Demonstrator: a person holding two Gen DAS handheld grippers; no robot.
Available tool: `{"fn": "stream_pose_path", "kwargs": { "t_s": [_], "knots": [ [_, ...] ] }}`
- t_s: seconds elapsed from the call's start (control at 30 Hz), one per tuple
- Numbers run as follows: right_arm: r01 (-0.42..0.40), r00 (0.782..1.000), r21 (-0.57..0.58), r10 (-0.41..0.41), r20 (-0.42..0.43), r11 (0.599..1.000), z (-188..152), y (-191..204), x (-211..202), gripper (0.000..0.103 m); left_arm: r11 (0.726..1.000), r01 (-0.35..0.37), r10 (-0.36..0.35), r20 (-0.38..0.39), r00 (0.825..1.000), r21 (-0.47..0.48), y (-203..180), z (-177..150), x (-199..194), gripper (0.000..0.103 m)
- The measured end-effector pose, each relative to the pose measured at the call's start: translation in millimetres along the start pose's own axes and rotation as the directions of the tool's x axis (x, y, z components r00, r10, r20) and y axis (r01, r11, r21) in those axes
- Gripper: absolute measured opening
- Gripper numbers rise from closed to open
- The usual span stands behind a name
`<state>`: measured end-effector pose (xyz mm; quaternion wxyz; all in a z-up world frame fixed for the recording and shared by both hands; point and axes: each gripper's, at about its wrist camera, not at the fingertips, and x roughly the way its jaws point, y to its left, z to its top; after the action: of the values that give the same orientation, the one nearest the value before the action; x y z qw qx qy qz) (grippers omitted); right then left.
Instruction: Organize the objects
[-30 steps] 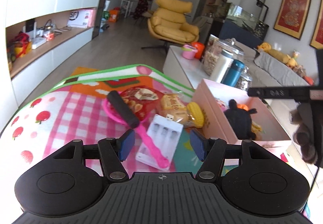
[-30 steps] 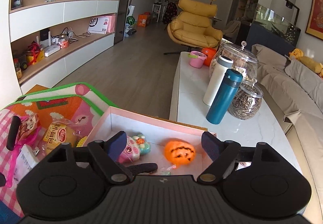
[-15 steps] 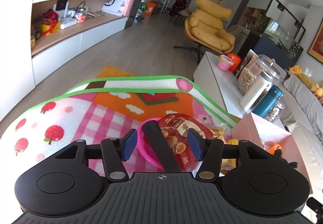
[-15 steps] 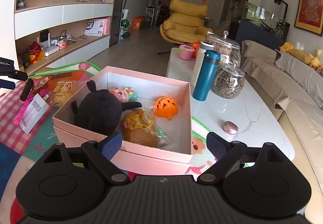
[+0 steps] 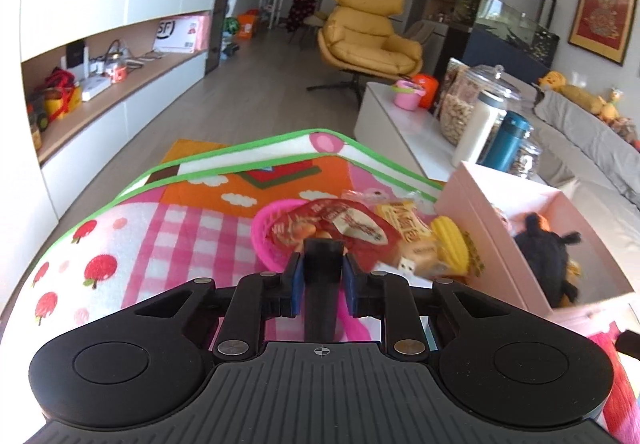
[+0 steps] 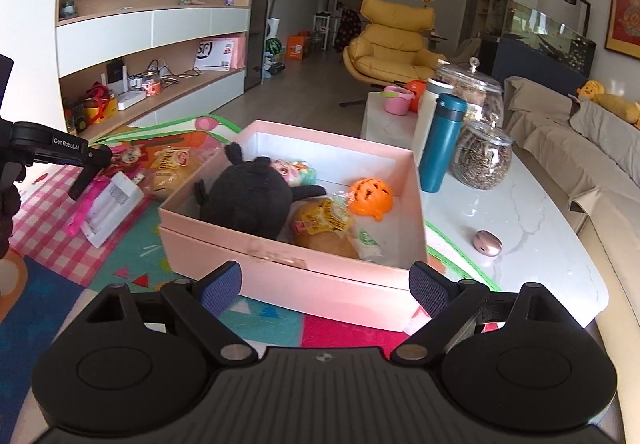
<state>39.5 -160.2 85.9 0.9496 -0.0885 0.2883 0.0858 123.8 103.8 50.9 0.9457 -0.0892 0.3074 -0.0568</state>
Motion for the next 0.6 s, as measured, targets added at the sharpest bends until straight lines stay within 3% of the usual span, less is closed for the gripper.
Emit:
{"fn": "stream_pose_path", "kwargs": {
  "t_s": [0.07,0.2,0.33,0.6],
  "knots": [
    [-0.044,0.999,-0.034,0.045,0.02,0.998,4.6,15.9,-2.6,0.091,0.999,0.018,-0.018,0.007,1.0,0.032,-0.7,-15.7,-27.3,0.023],
    [-0.155,0.987,-0.14,0.16,0.027,0.978,13.8,58.9,1.2,0.09,0.995,0.09,-0.087,-0.06,0.994,0.042,4.5,-49.5,-64.3,0.023],
    [-0.272,0.961,-0.201,0.274,-0.02,0.941,17.8,104.2,15.6,0.076,0.993,0.091,-0.084,-0.093,0.992,0.072,8.6,-69.0,-74.3,0.022],
    [-0.283,0.956,-0.137,0.268,-0.115,0.949,13.2,151.4,62.0,0.076,0.997,0.071,-0.073,-0.07,0.995,-0.028,35.2,-73.5,-60.9,0.021]
  ]
}}
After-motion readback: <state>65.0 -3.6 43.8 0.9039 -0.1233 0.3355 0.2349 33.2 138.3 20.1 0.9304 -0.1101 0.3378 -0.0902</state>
